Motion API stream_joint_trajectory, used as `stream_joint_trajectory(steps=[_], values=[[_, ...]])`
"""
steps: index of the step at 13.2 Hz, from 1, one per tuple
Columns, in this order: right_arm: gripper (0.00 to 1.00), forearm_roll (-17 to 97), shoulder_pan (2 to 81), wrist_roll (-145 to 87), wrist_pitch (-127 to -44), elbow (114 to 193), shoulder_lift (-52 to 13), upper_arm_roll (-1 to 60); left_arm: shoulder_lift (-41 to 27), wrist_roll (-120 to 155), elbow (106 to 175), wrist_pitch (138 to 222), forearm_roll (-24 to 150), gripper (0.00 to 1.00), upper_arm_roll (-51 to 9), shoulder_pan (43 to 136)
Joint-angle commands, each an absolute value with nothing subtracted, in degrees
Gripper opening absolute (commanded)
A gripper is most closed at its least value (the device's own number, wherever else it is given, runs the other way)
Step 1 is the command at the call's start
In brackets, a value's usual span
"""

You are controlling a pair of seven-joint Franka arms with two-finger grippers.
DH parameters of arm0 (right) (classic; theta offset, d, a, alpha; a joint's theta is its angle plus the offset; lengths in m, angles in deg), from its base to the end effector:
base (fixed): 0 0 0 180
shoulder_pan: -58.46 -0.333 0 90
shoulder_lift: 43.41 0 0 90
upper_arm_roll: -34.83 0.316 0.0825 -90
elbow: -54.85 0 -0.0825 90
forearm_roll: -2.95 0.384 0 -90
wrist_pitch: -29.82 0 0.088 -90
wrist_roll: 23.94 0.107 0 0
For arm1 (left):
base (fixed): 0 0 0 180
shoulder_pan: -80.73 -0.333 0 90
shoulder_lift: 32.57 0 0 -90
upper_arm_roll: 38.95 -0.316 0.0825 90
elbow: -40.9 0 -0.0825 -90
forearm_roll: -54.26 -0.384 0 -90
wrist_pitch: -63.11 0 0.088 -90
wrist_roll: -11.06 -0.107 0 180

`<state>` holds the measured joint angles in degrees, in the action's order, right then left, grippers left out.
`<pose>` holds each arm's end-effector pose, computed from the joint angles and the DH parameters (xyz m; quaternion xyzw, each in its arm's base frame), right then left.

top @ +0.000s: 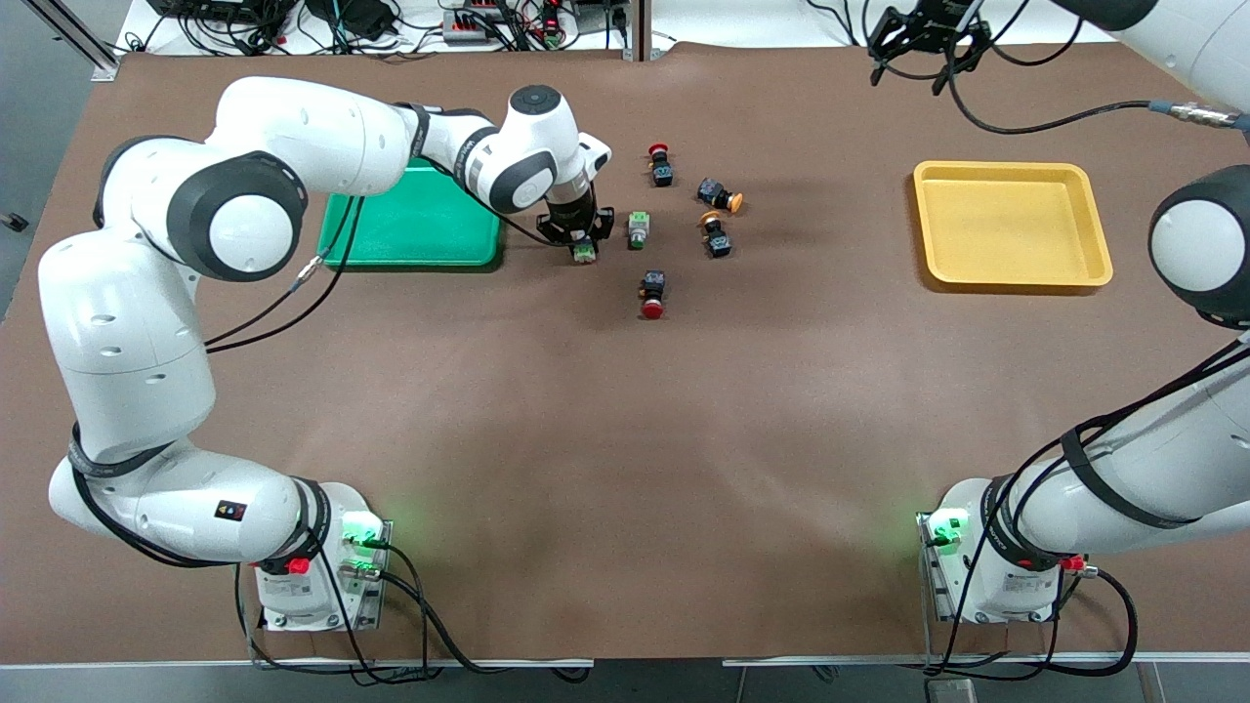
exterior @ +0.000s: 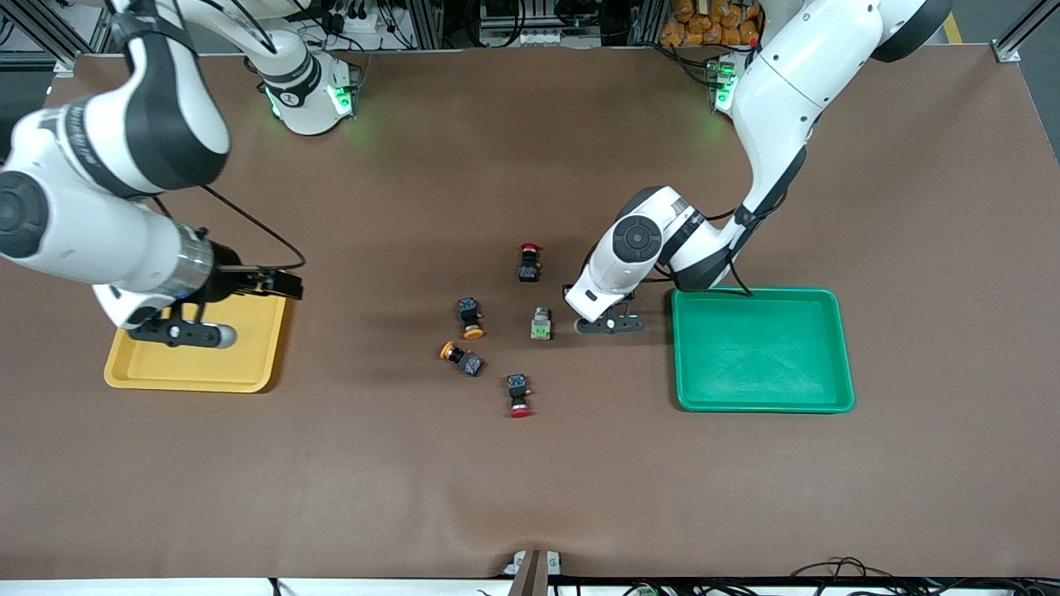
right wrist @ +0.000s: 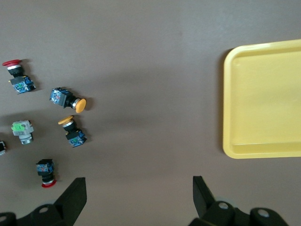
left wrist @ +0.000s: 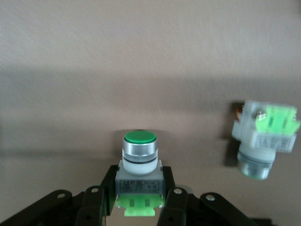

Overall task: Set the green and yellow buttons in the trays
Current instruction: 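Carry the green button to the green tray while the right gripper reaches buttons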

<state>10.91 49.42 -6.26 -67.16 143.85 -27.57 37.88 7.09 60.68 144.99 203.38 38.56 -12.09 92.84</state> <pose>0.6146 0.1417 0.4792 -0.9929 0.0621 0.0853 0.0554 0.5188 -0.3927 0.1925 0.9976 0.0365 -0.0291 0.0521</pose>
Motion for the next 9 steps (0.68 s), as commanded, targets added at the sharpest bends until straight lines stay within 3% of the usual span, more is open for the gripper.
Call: stream_joint_trajectory(steps=[1,5,9], values=[[1.00,12.7,47.5,-4.7,-69.9,142.3,-25.4,37.6,-1.0,61.3,144.9,192.7,36.9,0.00,-12.0,87.1],[1.00,13.8,43.1,-5.6,-72.1,142.4,-22.7,37.6,-7.3,57.0,145.5,183.0,37.4,0.00,-11.2,77.2],[1.00,13.8,38.3,-5.9,-75.5,142.7,-19.2,37.7,-4.8,50.3,147.7,183.2,37.0,0.00,-11.4,67.6]])
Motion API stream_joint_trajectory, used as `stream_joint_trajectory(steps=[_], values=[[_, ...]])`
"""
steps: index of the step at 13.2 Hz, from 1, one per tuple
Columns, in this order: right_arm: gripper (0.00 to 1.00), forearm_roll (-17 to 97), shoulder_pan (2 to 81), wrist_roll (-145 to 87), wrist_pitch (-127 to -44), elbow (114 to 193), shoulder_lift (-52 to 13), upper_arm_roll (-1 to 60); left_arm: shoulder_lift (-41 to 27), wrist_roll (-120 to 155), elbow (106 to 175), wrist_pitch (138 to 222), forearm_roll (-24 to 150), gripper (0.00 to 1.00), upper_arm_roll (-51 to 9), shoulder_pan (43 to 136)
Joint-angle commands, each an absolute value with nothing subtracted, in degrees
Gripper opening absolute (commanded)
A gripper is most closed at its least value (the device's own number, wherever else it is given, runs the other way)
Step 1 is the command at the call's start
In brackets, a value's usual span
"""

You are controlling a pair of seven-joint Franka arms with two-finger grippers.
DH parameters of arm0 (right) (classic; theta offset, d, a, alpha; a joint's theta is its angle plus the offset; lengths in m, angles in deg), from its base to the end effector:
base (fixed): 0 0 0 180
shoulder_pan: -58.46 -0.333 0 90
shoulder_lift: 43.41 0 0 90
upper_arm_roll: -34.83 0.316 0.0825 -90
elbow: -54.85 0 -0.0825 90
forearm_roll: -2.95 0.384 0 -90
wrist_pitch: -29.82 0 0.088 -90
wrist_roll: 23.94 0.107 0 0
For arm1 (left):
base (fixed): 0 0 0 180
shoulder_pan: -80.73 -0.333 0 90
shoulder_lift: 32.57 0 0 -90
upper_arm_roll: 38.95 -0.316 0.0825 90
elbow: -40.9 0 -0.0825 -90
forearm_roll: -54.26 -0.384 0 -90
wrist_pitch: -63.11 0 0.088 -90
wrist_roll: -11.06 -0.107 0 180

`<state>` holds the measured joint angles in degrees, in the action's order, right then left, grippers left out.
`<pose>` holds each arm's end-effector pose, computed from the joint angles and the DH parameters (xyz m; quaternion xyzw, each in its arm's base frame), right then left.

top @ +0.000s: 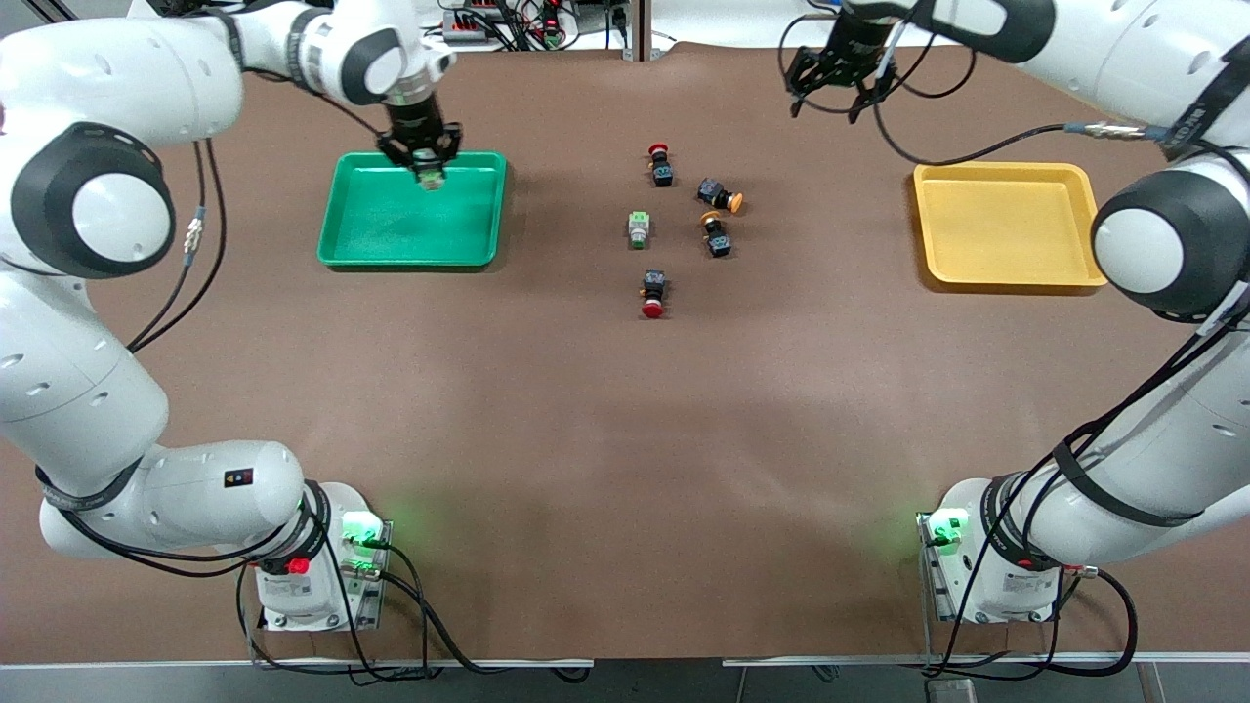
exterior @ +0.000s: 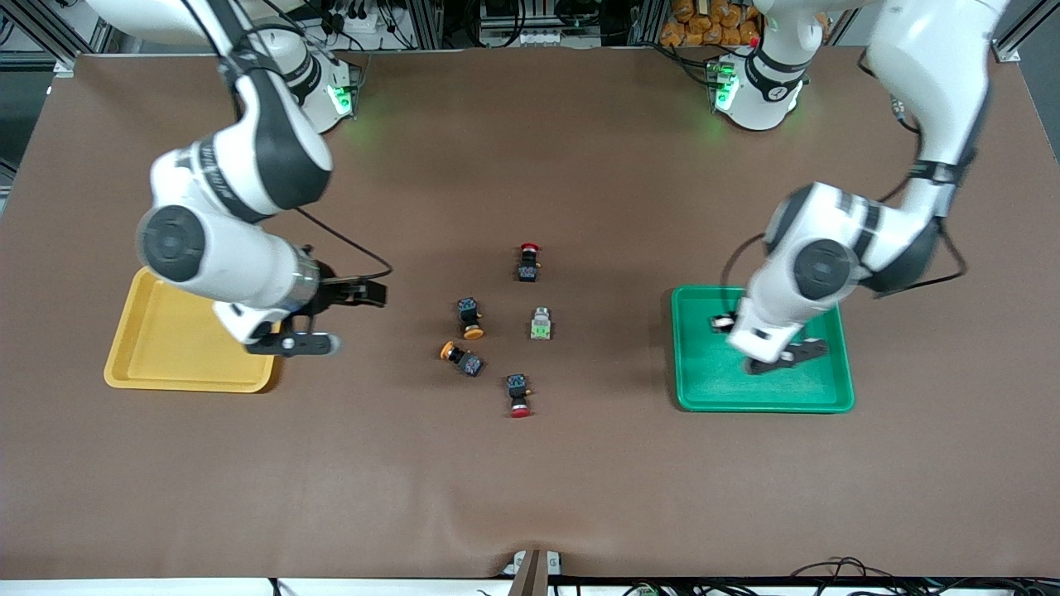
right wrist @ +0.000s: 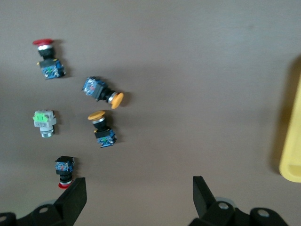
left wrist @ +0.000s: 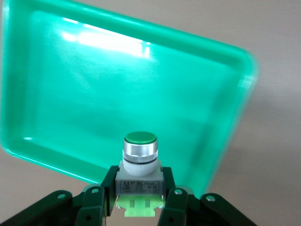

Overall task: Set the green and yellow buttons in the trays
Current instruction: 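Carry the green button to the green tray while the right gripper reaches buttons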

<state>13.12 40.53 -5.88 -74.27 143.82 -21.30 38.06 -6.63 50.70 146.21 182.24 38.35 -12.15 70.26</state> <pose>0.6101 0.2469 0.4185 -0.9936 0.0013 0.0890 0.0693 0.6057 -0.1442 0.2931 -0.9875 -0.1377 0.0597 0.0486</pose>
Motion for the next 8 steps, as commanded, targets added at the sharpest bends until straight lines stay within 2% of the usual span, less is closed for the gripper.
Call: stream_joint_trajectory(steps=[1,4,5,6,7,8], values=[[1.00,13.8,37.3,-5.9,-76.7,143.0,-18.1,37.7,-3.8,50.3,147.6,183.5,36.9,0.00,-11.4,65.6],[1.00,13.7,34.0,-5.9,-81.6,143.5,-15.0,37.6,-1.2,49.4,147.5,185.0,35.5,0.00,-11.4,62.5],[1.00,13.6,33.9,-5.9,-83.2,144.7,-14.8,37.6,-0.7,49.4,147.6,185.9,33.1,0.18,-11.4,62.2],[1.00,13.6,33.9,-5.9,-85.0,145.5,-14.6,37.6,-0.2,49.5,147.3,186.0,31.4,0.55,-11.6,62.0],[1.00,13.6,33.8,-5.9,-85.9,145.6,-13.7,37.6,-0.3,49.5,147.2,185.9,31.2,1.00,-11.6,61.2],[1.00,13.2,33.2,-6.0,-86.2,145.6,-12.9,37.6,-0.7,49.5,147.1,185.9,31.2,1.00,-11.4,60.8]])
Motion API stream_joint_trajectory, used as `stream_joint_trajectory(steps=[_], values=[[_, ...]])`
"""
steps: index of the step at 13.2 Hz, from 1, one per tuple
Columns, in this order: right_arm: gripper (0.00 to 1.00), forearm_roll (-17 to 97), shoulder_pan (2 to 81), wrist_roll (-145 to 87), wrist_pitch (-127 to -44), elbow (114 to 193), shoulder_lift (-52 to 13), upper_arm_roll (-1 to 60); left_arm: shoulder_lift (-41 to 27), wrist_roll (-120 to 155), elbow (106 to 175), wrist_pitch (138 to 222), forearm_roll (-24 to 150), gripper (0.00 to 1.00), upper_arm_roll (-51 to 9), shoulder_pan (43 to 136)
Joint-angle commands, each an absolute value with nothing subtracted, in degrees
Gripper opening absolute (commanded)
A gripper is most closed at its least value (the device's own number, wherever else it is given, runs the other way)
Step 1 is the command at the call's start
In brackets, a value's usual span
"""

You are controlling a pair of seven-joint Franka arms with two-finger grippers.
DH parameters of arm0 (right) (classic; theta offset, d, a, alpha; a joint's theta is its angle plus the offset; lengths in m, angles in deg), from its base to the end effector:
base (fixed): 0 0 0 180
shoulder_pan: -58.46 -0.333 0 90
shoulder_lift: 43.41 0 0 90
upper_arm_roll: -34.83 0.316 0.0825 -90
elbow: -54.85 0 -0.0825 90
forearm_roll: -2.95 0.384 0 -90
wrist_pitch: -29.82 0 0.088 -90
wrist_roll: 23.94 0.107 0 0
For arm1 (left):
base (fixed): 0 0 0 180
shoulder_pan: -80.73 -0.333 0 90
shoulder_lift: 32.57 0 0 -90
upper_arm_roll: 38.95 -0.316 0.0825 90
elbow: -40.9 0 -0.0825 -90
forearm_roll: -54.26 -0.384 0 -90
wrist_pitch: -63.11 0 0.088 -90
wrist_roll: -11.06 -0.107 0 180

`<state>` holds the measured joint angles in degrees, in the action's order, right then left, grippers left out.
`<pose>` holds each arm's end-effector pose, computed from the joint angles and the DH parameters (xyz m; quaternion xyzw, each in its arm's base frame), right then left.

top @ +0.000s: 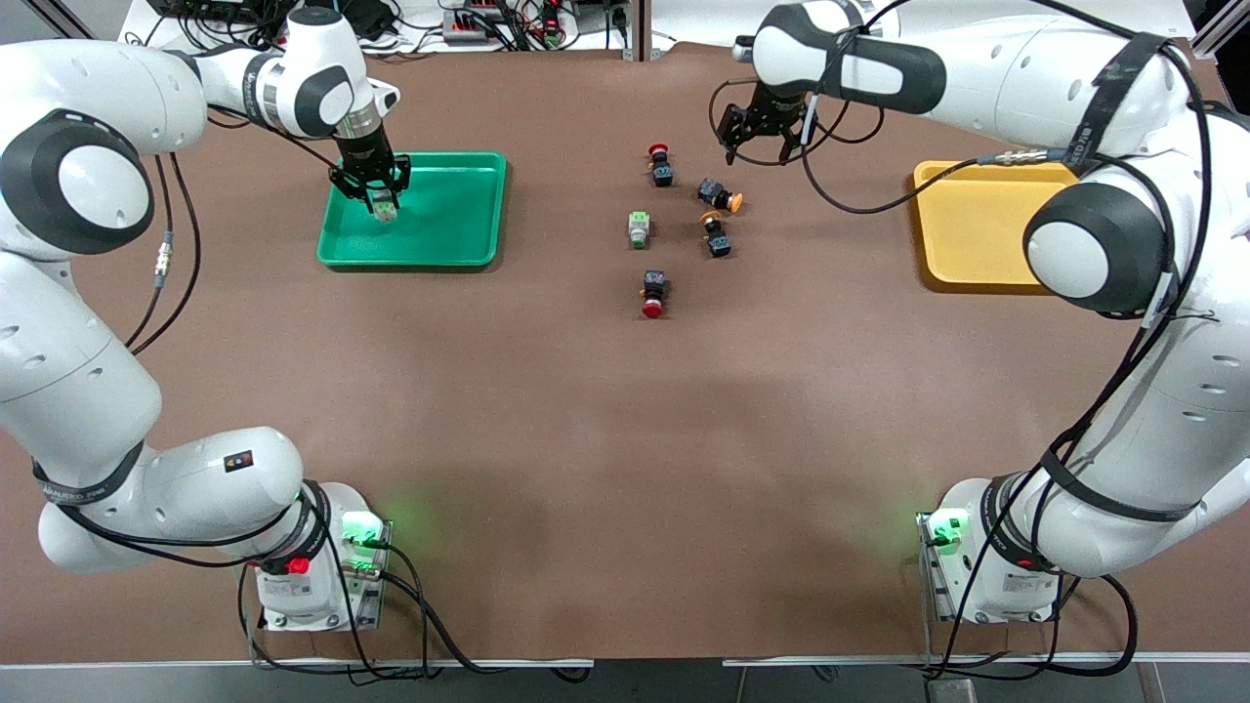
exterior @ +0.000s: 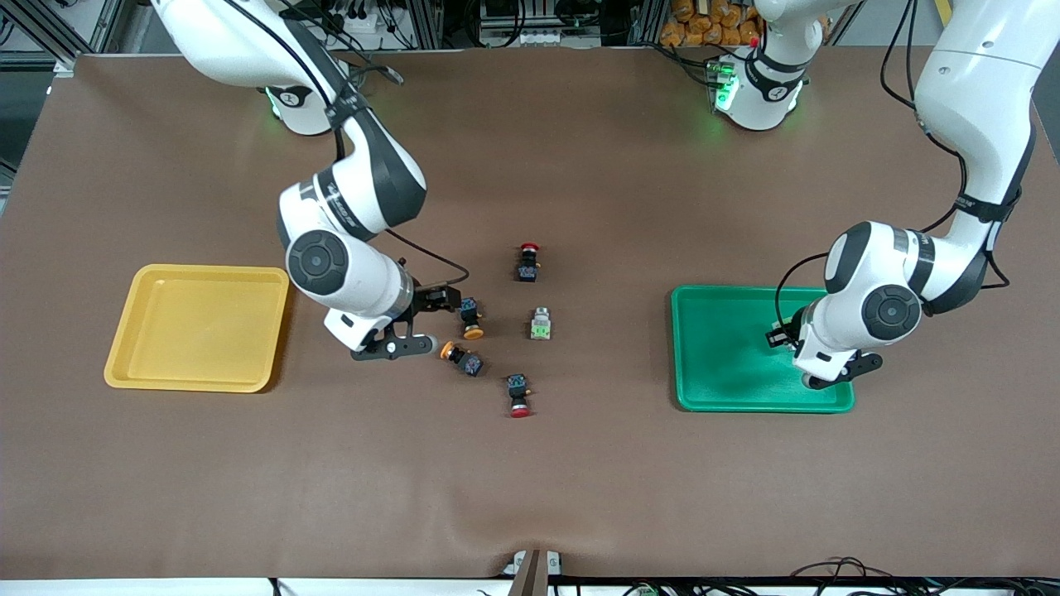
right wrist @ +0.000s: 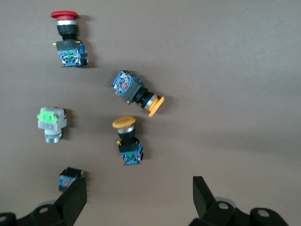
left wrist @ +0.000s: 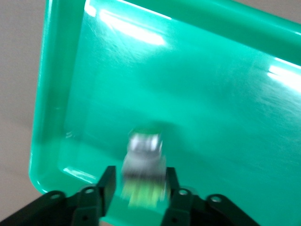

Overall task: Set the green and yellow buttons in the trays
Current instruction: 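Release the green button in the tray while the right gripper lowers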

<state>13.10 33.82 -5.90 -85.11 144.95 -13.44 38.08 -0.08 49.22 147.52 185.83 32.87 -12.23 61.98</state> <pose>0.5999 0.3236 0.3317 -0.9938 -0.0415 0.0772 0.0680 0.6132 -0.0570 0.2234 -0.9814 -0.1620 0.0853 0.0582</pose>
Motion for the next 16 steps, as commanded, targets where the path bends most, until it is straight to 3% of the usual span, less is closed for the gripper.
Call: stream_joint_trajectory(steps=[1,6,9,12,16], values=[[1.00,13.1,32.7,-6.0,-86.5,145.8,-12.7,37.6,-1.0,49.7,146.8,185.6,31.5,1.00,-11.2,61.0],[1.00,12.4,31.0,-8.5,-91.3,147.3,-10.2,37.6,-1.3,55.0,145.2,185.4,37.5,1.00,-4.2,63.1],[1.00,12.2,30.0,-8.3,-92.9,151.2,-10.2,37.6,0.9,61.0,141.1,185.5,38.0,1.00,-3.8,71.0],[1.00,12.1,28.1,-7.4,-107.0,157.8,-9.9,37.6,5.0,67.0,136.8,186.1,36.9,1.00,-4.0,78.2],[1.00,12.0,26.5,-4.3,-108.5,158.2,-8.2,37.6,8.6,67.4,135.7,193.1,36.9,0.96,-4.8,84.6]])
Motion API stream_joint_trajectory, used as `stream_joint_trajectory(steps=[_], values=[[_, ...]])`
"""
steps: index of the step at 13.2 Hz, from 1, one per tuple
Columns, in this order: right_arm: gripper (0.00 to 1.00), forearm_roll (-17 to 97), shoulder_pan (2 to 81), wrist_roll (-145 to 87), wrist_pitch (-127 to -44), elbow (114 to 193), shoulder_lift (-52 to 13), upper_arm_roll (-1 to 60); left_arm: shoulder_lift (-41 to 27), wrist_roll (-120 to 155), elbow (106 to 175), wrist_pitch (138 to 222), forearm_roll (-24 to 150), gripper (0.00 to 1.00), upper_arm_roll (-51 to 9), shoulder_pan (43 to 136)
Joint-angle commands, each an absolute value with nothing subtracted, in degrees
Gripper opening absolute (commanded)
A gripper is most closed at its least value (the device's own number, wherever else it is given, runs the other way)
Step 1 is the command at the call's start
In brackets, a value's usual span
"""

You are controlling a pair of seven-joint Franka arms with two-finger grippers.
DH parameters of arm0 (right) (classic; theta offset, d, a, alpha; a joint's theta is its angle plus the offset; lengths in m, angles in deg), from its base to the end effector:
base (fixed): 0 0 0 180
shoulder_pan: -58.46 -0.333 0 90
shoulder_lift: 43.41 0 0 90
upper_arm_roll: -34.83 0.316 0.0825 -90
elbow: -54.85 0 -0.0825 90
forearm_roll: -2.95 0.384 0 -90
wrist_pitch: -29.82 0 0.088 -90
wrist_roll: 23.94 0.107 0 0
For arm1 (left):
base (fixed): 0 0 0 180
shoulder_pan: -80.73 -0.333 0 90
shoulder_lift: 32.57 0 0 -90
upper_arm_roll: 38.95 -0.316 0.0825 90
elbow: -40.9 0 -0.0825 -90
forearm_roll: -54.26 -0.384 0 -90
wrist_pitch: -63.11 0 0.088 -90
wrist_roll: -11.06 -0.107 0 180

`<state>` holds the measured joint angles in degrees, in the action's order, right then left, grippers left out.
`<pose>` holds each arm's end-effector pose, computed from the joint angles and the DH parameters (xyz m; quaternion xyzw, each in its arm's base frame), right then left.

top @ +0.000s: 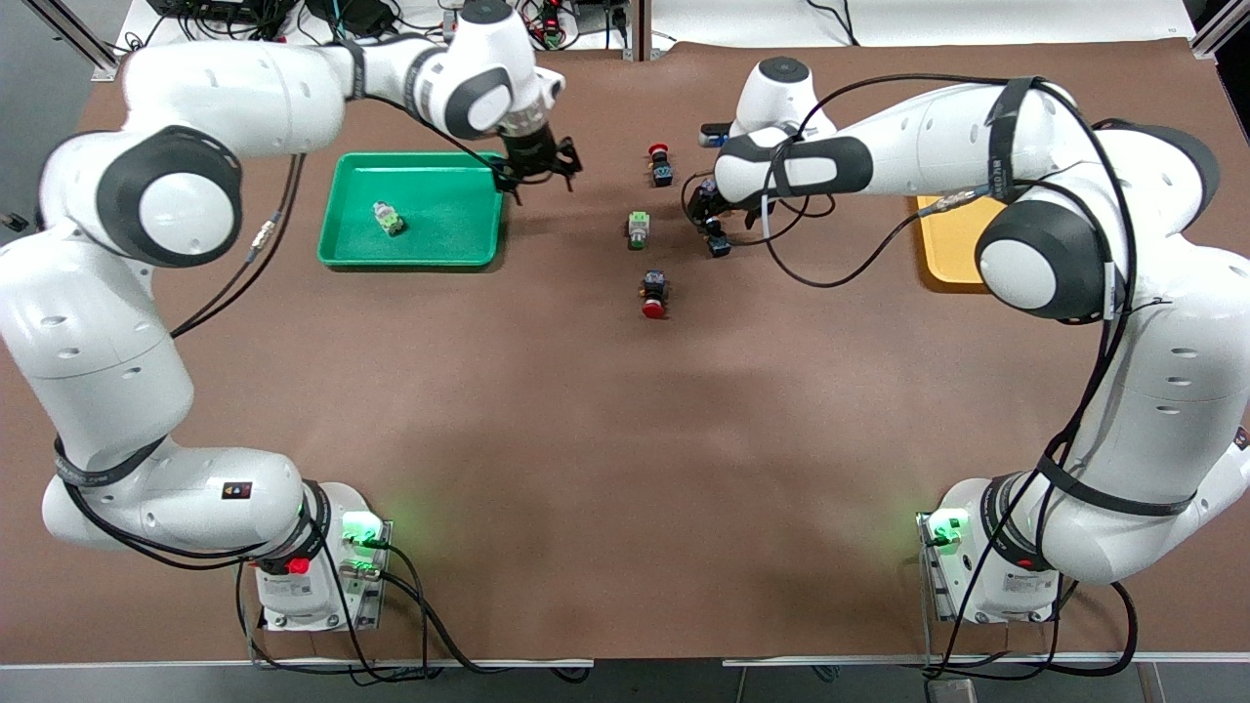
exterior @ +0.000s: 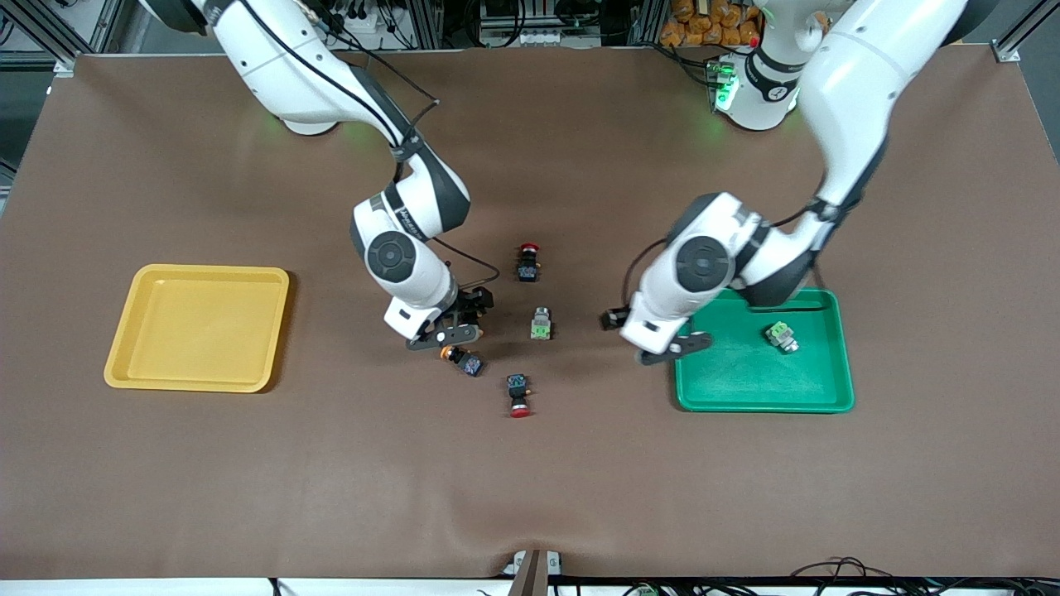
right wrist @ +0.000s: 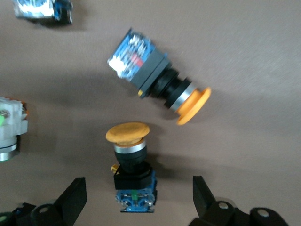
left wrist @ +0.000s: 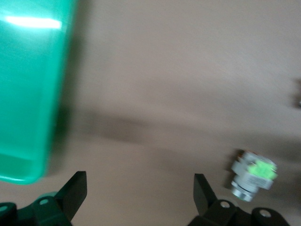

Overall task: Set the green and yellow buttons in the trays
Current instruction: 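Grasp the second green button while the right gripper grasps a yellow button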

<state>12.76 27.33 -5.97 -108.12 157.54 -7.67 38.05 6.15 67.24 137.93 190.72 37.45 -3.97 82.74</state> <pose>0.5419 0.3685 0.2017 -0.9946 -0.0735 0.0364 0.0639 0.5686 -0.3591 0.2580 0.9895 0.1272 -0.0517 0.0455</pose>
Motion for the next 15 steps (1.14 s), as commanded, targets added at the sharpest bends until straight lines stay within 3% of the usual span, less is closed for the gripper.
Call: stream_joint_trajectory(steps=[1,2,5,6,8,10,15], values=[[1.00,11.8,26.3,-4.3,-108.8,158.4,-7.9,37.5,9.3,67.0,135.5,195.0,36.7,0.84,-4.9,86.1],[1.00,11.8,25.6,-4.3,-109.9,158.2,-7.2,37.5,11.0,67.0,133.1,195.6,36.3,0.72,-4.9,87.9],[1.00,11.8,25.1,-4.2,-114.5,158.1,-5.4,37.5,14.3,67.4,126.6,195.6,35.5,0.70,-11.0,96.6],[0.85,11.8,24.9,-4.5,-115.0,158.0,-5.2,37.5,15.1,67.4,125.3,195.7,35.6,0.70,-13.2,99.5],[0.37,11.7,25.0,-5.0,-114.7,158.2,-5.2,37.3,16.6,67.4,123.4,196.3,35.8,0.69,-16.1,102.9],[0.00,11.6,25.0,-5.2,-114.3,158.1,-5.3,37.3,17.5,67.4,123.3,198.4,35.8,0.69,-16.3,103.5],[0.00,11.6,27.3,-8.1,-103.3,157.9,-9.0,37.0,19.2,66.3,123.0,201.8,35.7,0.71,-16.3,104.8]])
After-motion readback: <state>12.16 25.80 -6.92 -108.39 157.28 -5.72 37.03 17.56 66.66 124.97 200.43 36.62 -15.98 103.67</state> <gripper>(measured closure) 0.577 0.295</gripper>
